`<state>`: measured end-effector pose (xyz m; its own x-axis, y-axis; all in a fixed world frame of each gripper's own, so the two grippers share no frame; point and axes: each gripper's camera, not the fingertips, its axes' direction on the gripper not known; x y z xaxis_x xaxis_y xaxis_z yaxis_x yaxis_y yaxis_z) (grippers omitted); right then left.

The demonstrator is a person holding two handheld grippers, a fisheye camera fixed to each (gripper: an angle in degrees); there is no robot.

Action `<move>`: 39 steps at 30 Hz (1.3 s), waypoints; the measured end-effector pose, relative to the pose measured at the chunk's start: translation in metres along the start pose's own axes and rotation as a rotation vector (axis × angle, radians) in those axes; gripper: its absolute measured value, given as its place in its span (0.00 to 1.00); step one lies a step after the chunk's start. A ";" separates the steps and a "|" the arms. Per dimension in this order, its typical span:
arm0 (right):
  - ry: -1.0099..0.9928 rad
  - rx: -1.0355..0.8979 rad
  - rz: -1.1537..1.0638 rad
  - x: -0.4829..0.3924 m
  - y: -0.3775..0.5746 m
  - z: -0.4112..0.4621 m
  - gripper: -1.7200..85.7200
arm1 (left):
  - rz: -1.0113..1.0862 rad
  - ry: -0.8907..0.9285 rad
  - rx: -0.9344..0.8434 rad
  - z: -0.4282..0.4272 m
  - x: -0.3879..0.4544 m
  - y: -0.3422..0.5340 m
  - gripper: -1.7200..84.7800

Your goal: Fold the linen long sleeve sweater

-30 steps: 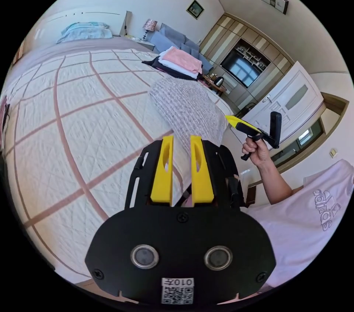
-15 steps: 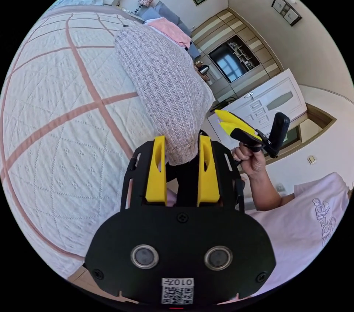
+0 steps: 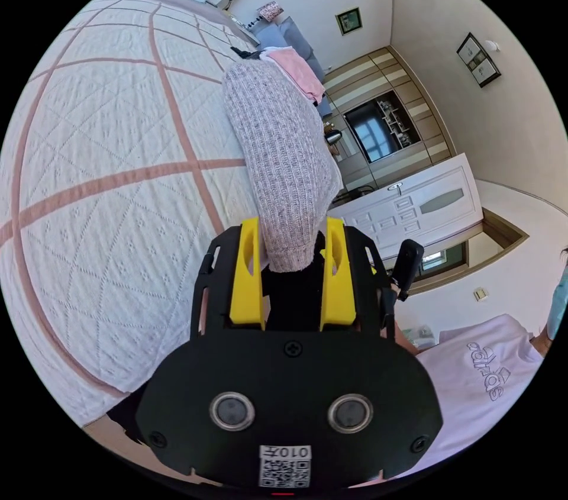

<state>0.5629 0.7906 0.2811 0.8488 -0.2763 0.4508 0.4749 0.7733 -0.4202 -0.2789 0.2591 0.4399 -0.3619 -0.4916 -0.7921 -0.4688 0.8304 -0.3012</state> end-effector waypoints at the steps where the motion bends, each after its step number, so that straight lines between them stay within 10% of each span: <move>1: 0.019 -0.003 -0.016 -0.002 -0.003 -0.002 0.19 | 0.001 -0.004 0.002 -0.001 -0.002 -0.004 0.21; 22: 0.253 0.127 -0.051 0.002 -0.148 -0.069 0.23 | -0.170 0.095 0.071 0.060 -0.059 -0.103 0.23; 32: 0.154 -0.066 0.147 0.018 -0.225 -0.085 0.26 | 0.607 -0.521 0.336 0.135 0.149 0.031 0.20; 39: 0.283 -0.051 0.272 0.007 -0.224 -0.078 0.29 | 0.765 -0.643 0.374 0.193 0.180 0.104 0.21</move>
<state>0.4810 0.5712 0.3170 0.9724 -0.2170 0.0855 0.2285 0.8125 -0.5363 -0.2371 0.3072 0.1630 0.0895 0.3345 -0.9381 0.0195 0.9411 0.3374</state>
